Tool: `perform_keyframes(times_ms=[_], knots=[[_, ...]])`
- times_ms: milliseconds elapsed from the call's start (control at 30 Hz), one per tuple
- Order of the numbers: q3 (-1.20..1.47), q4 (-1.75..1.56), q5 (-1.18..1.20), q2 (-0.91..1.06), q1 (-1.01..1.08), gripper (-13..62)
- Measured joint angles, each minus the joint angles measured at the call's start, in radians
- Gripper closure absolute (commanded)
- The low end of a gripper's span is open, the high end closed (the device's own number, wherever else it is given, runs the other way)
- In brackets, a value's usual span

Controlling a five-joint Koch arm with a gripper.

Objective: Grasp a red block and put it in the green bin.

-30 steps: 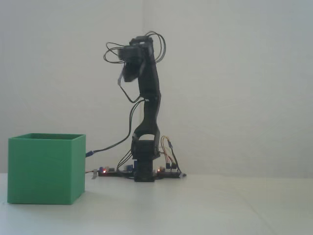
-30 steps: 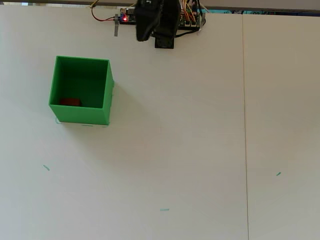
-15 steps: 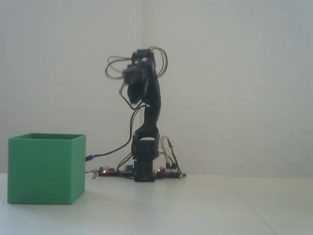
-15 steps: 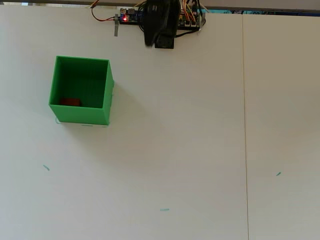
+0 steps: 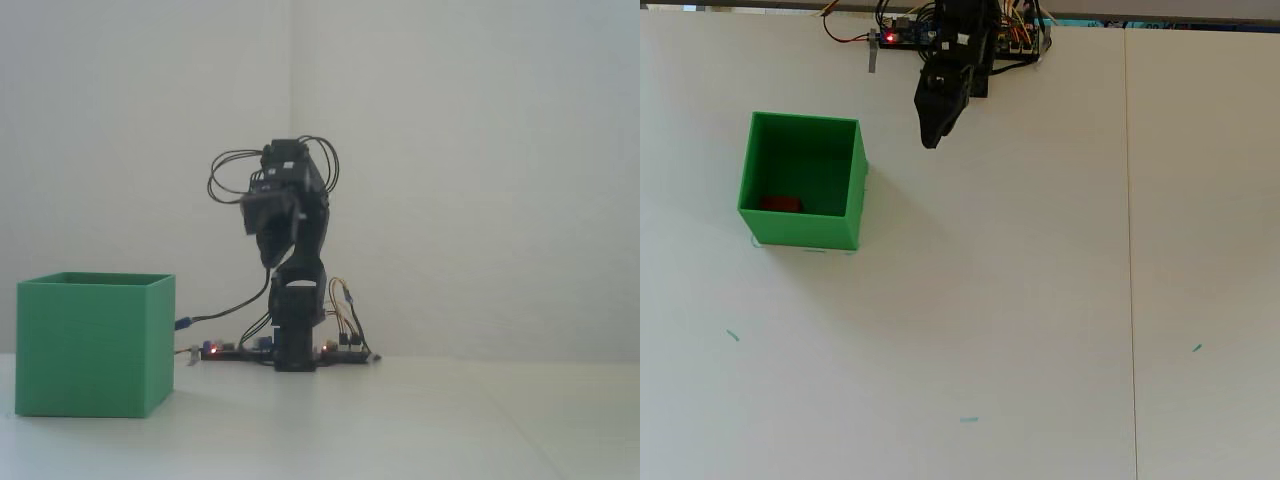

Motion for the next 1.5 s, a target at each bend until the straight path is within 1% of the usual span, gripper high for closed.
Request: perform_keyframes(times_ms=[200, 467, 733, 933, 1033, 1367, 1500], knots=[[0.275, -0.115, 0.034, 0.000, -0.089, 14.0], [0.528, -0.360, 0.035, 0.000, -0.138, 14.0], [0.845, -0.732, 0.040, 0.000, -0.152, 14.2], [1.092, -1.207, 0.026, 0.000, -0.152, 14.9], [1.126, -1.368, 0.017, 0.000, -0.152, 14.9], [1.126, -1.393, 0.017, 0.000, -0.156, 14.8], [1.126, -1.238, 0.023, 0.000, -0.164, 14.5]])
